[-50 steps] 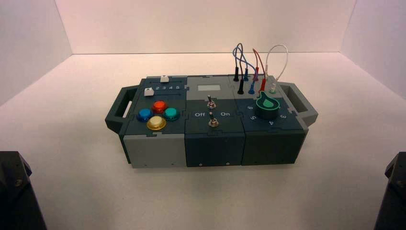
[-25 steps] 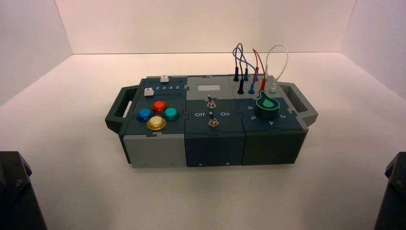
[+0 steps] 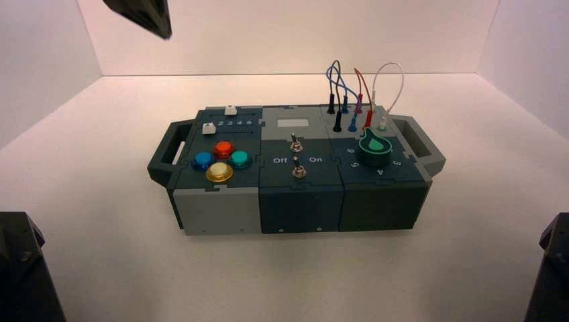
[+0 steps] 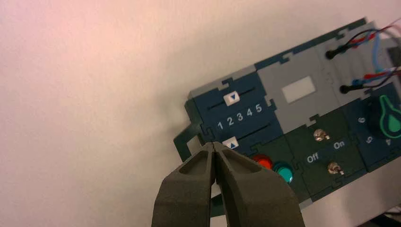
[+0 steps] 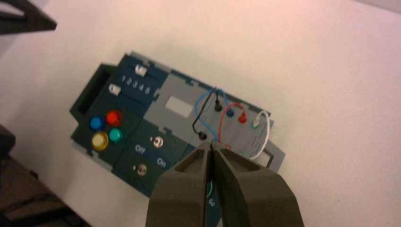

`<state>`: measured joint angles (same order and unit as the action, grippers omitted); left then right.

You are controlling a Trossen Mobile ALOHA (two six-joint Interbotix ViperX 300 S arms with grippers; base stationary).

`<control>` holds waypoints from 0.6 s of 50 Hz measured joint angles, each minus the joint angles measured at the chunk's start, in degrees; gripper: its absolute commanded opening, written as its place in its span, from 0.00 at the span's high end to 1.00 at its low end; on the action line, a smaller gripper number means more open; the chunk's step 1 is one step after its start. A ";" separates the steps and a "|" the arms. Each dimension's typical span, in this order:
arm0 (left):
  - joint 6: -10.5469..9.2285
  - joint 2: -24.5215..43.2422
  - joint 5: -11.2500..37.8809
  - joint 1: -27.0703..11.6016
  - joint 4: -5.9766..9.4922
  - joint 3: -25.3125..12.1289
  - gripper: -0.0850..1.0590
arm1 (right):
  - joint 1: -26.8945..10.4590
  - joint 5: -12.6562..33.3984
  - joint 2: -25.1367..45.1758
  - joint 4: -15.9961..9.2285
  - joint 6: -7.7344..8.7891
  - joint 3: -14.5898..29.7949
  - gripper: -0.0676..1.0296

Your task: Move the top slider to position 4.

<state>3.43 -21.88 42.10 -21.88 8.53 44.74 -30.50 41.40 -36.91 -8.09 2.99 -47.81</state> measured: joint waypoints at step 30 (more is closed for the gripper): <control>-0.35 13.71 -4.83 -0.09 0.26 -2.02 0.95 | -5.89 -7.73 6.94 0.70 5.27 -0.44 0.96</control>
<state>3.08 -8.17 37.27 -21.97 8.79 42.71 -36.39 33.66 -29.97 -7.38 8.26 -48.25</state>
